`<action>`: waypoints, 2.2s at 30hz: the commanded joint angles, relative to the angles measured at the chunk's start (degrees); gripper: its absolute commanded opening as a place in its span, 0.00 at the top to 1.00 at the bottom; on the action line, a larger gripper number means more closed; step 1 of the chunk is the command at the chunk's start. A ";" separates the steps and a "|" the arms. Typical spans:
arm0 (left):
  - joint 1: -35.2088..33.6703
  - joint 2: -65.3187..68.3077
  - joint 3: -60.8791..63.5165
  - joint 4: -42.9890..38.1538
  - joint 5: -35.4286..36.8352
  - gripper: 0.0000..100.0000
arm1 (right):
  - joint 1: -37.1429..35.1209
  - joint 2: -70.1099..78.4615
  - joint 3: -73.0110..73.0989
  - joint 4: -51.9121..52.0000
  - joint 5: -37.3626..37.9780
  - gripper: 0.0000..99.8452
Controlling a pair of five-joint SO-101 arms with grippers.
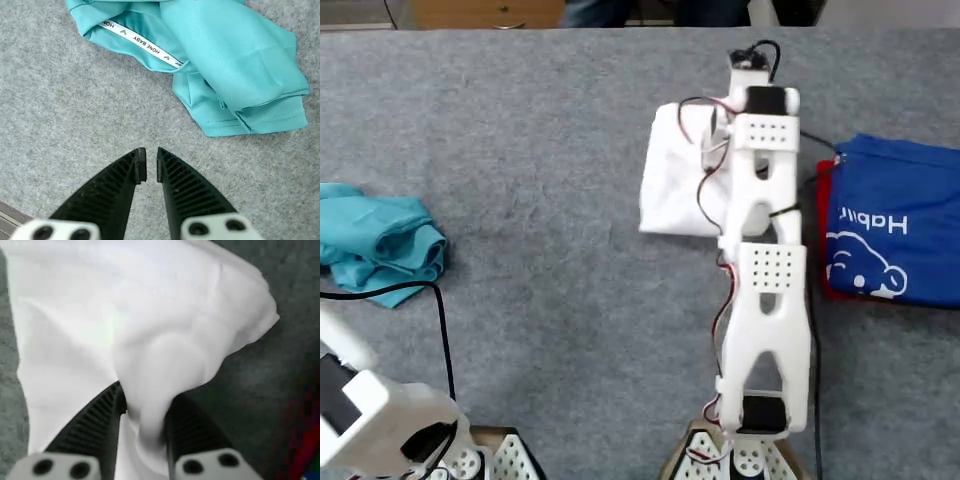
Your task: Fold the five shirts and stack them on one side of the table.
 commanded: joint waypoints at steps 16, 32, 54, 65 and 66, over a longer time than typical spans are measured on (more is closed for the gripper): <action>0.00 -2.33 -0.44 0.62 -0.09 0.95 | 14.55 -45.58 30.73 1.14 23.47 1.00; -0.44 -2.77 -0.35 0.62 0.00 0.95 | 33.01 -45.58 39.16 -6.24 37.27 1.00; -0.44 -2.77 -0.26 0.62 2.37 0.95 | 43.03 -35.91 28.44 -12.13 46.07 0.77; -0.62 -2.77 -0.26 0.62 2.37 0.95 | 42.33 -35.91 25.36 0.97 45.89 0.88; -0.62 -2.77 -0.26 0.62 2.37 0.95 | 42.33 -35.91 26.07 0.97 46.15 0.94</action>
